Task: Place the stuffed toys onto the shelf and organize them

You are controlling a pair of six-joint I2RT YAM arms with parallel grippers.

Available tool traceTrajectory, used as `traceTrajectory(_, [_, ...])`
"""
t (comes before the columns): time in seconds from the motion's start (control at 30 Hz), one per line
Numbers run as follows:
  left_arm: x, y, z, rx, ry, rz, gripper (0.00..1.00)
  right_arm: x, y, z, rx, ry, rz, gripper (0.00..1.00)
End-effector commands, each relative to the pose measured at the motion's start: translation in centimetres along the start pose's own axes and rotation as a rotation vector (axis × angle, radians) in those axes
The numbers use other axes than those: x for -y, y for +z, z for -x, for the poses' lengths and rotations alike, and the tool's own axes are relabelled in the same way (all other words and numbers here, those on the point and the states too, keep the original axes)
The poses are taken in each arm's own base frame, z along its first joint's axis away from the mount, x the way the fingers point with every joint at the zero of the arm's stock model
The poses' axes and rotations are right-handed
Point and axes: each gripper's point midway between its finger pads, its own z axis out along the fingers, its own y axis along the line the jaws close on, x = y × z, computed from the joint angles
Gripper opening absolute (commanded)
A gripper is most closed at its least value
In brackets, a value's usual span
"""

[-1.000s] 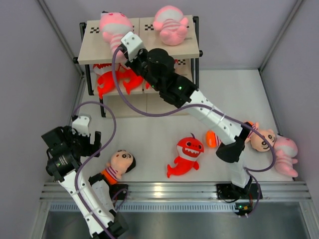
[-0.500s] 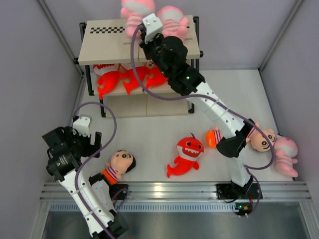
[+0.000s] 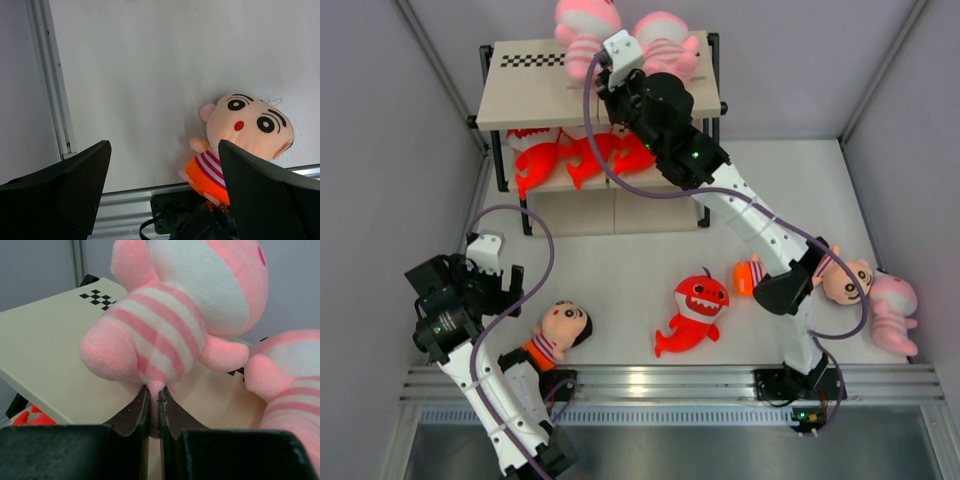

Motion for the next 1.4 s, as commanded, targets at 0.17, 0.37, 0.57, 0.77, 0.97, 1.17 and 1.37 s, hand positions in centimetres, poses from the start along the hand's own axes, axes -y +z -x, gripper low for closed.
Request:
traceTrajectory(0.17, [-0.1,0.1,0.3,0.017,0.017,0.002,0.95,0.6,-1.6,3.3,0.061,0.036,0.010,0.23])
traceTrajectory(0.37, [0.0,0.0,0.3,0.017,0.019,0.000,0.95,0.8,-2.1,4.3,0.086,0.043,0.011,0.38])
traceTrajectory(0.57, [0.1,0.2,0.2,0.018,0.014,-0.007,0.95,1.1,-2.9,5.3,0.096,0.029,0.019,0.55])
traceTrajectory(0.77, [0.1,0.1,0.3,0.022,0.014,-0.004,0.95,0.9,-4.9,6.5,0.097,0.016,0.046,0.72])
traceTrajectory(0.97, [0.2,0.0,0.2,0.022,0.015,0.000,0.95,1.0,-10.0,6.1,-0.006,-0.015,0.090,0.82])
traceTrajectory(1.17, [0.2,-0.2,0.3,0.032,0.020,0.003,0.95,4.8,-17.8,1.1,-0.234,-0.069,-0.011,0.85])
traceTrajectory(1.37, [0.3,-0.3,0.4,0.041,0.027,0.004,0.96,15.1,-26.0,-5.7,-0.425,0.034,-0.404,0.90])
